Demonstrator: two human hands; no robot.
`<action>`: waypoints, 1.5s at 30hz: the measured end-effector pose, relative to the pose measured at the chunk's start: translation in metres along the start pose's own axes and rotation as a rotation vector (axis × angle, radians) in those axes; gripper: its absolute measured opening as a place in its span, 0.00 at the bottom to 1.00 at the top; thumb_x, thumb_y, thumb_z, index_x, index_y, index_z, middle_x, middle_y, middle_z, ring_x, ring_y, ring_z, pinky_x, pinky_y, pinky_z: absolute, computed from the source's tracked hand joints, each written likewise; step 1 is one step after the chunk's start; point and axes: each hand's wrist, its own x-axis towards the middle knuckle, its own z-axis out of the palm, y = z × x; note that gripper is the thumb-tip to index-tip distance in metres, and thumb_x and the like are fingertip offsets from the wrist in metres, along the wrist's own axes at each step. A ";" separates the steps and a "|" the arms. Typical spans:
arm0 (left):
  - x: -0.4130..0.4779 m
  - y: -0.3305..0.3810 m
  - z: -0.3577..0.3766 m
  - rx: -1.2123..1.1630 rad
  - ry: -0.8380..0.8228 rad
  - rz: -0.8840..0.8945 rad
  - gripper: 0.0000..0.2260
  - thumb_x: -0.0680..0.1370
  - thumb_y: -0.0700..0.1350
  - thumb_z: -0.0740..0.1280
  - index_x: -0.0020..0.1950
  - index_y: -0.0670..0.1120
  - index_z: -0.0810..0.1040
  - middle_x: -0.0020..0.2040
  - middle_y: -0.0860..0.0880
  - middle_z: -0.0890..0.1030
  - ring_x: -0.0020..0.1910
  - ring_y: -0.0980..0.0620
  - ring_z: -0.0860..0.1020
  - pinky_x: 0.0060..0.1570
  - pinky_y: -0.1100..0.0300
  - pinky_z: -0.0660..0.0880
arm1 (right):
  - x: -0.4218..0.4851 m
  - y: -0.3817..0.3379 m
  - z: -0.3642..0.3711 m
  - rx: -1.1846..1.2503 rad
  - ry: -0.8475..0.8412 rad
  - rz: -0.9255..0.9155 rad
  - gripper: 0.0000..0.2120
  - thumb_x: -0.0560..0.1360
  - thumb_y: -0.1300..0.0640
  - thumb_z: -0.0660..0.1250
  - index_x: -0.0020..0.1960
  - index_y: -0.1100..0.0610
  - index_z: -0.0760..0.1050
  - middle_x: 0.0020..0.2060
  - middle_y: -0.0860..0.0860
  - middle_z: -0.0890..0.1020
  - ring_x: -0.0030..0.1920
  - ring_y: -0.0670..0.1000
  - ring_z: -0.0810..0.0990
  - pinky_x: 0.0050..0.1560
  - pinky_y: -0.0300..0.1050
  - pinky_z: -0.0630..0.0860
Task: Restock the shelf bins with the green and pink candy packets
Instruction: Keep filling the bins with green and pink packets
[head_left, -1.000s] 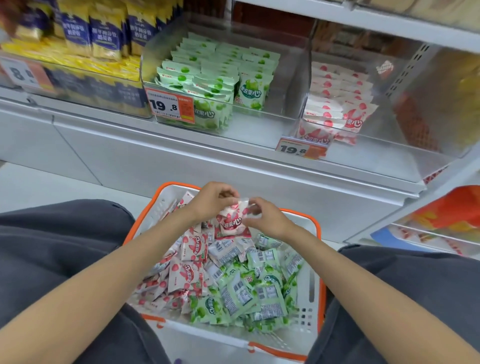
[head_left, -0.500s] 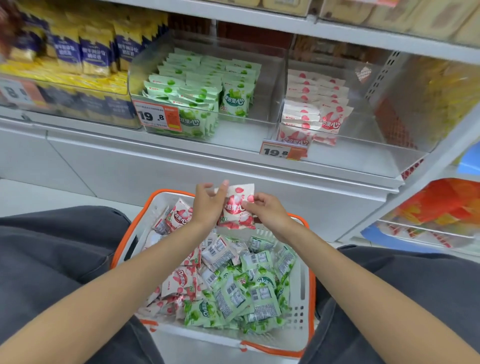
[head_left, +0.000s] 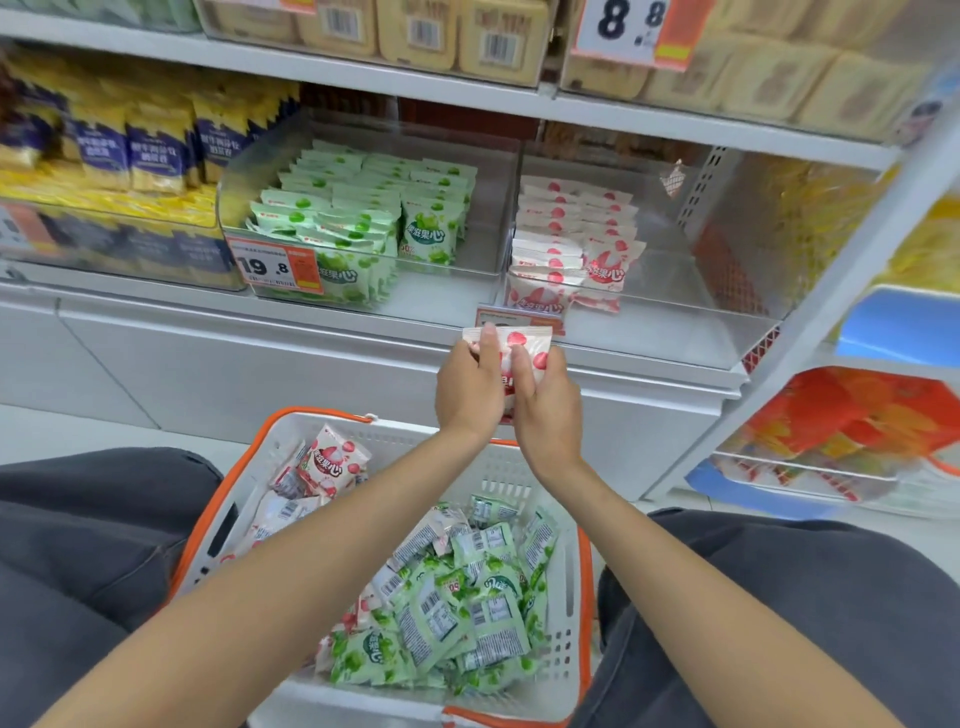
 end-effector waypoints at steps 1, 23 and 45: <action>0.003 0.007 0.002 -0.004 0.014 0.052 0.20 0.83 0.57 0.54 0.39 0.46 0.72 0.35 0.52 0.74 0.38 0.49 0.74 0.39 0.56 0.65 | 0.004 -0.003 -0.005 0.066 0.031 0.017 0.24 0.78 0.33 0.53 0.46 0.54 0.67 0.32 0.50 0.79 0.35 0.55 0.78 0.38 0.56 0.76; 0.097 0.097 0.065 0.187 -0.166 0.494 0.22 0.85 0.54 0.51 0.45 0.39 0.74 0.39 0.45 0.78 0.41 0.47 0.77 0.42 0.47 0.72 | 0.181 0.019 -0.126 0.130 0.035 0.212 0.13 0.76 0.48 0.68 0.47 0.58 0.73 0.50 0.59 0.82 0.41 0.53 0.81 0.41 0.48 0.72; 0.102 0.062 0.065 0.422 -0.152 0.636 0.07 0.83 0.46 0.58 0.52 0.46 0.75 0.42 0.51 0.78 0.41 0.49 0.76 0.44 0.47 0.75 | 0.246 0.048 -0.070 -0.398 -0.376 0.563 0.36 0.64 0.53 0.81 0.66 0.62 0.71 0.63 0.56 0.77 0.62 0.56 0.77 0.61 0.47 0.74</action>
